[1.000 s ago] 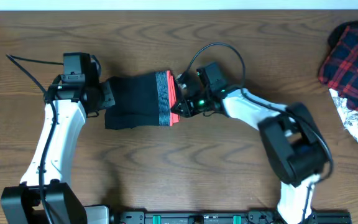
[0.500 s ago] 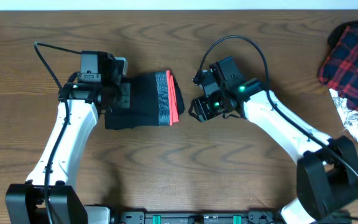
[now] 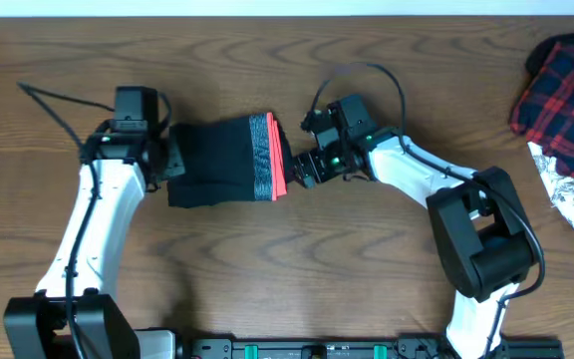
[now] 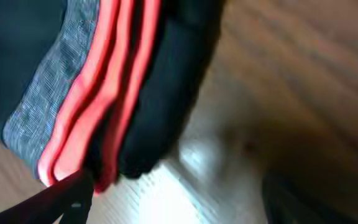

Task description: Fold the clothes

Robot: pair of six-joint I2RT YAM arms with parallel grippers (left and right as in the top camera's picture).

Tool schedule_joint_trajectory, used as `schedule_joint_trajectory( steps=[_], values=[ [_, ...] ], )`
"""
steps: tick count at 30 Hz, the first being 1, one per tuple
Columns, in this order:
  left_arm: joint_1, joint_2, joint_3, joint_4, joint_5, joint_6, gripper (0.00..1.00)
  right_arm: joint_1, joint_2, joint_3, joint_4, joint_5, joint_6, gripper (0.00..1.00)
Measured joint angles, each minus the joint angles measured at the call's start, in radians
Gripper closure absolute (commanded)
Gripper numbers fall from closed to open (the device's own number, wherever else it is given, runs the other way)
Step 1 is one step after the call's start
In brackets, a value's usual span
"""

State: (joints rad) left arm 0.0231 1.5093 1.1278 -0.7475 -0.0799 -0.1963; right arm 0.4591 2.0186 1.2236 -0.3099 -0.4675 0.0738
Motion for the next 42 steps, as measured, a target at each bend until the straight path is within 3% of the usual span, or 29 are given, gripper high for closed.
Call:
schedule_joint_trajectory(
  steps=[16,22,24,27,29,37,41,42],
  values=[
    [0.067,0.0,0.0,-0.012,-0.029,-0.04,0.66,0.005,0.053,0.005,0.126,-0.196,0.069,0.13],
    [0.067,0.0,0.0,-0.014,-0.029,-0.041,0.66,0.051,0.079,0.005,0.208,-0.216,0.139,0.19],
    [0.067,0.0,0.0,-0.016,-0.03,-0.041,0.66,0.063,0.092,0.005,0.244,-0.223,0.163,0.3],
    [0.067,0.0,0.0,-0.016,-0.03,-0.041,0.66,0.078,0.114,0.006,0.285,-0.227,0.198,0.67],
    [0.067,0.0,0.0,-0.017,-0.032,-0.041,0.66,0.085,0.133,0.006,0.305,-0.224,0.222,0.82],
    [0.067,0.0,0.0,-0.037,-0.032,-0.041,0.66,0.1,0.149,0.002,0.396,-0.171,0.331,0.89],
    [0.067,0.0,0.0,-0.037,-0.032,-0.041,0.66,0.126,0.154,-0.002,0.476,-0.145,0.387,0.86],
    [0.067,0.0,0.0,-0.037,-0.032,-0.042,0.66,0.137,0.155,-0.002,0.492,-0.14,0.397,0.81]
  ],
)
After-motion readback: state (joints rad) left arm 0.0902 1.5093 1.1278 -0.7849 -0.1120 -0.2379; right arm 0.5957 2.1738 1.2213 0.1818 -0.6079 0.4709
